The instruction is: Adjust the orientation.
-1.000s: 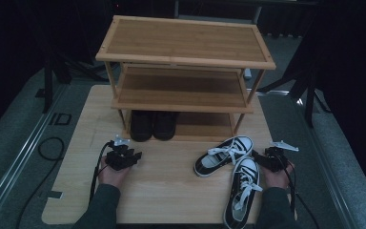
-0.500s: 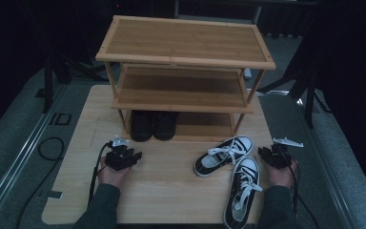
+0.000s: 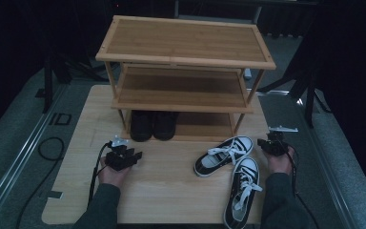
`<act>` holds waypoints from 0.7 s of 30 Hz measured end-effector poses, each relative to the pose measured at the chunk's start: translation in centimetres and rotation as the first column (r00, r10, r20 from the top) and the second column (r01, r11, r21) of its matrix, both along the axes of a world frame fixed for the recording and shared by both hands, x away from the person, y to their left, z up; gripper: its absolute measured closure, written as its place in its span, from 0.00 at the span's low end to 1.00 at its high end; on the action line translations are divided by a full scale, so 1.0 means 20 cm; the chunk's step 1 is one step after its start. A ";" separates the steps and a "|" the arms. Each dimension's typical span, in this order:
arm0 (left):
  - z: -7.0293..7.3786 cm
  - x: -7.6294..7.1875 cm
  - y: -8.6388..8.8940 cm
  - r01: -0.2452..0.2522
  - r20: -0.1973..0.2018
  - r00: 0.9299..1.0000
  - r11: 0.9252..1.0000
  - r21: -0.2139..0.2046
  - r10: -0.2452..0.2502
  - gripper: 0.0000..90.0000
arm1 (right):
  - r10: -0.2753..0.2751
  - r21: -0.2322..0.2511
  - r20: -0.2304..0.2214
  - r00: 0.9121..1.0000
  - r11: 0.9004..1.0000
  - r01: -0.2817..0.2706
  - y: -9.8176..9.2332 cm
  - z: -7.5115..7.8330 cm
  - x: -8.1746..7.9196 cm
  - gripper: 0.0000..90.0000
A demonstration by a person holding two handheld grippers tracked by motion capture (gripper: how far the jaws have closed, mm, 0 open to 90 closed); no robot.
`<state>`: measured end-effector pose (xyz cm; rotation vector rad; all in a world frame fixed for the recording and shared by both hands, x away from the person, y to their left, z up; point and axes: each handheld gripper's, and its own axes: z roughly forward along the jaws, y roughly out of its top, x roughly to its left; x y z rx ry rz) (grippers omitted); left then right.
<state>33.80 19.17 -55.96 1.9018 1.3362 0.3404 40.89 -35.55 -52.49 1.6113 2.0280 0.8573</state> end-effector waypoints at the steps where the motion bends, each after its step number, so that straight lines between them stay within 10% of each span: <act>1: 0.00 0.00 0.00 0.000 0.002 1.000 1.000 -0.003 0.000 0.63 | 0.015 -0.011 -0.011 1.000 1.000 -0.016 0.01 0.00 0.03 1.00; 21: -0.01 0.00 0.01 0.002 0.004 1.000 1.000 -0.018 -0.002 0.63 | 0.176 0.026 -0.068 0.982 0.984 -0.175 0.19 -0.01 0.06 1.00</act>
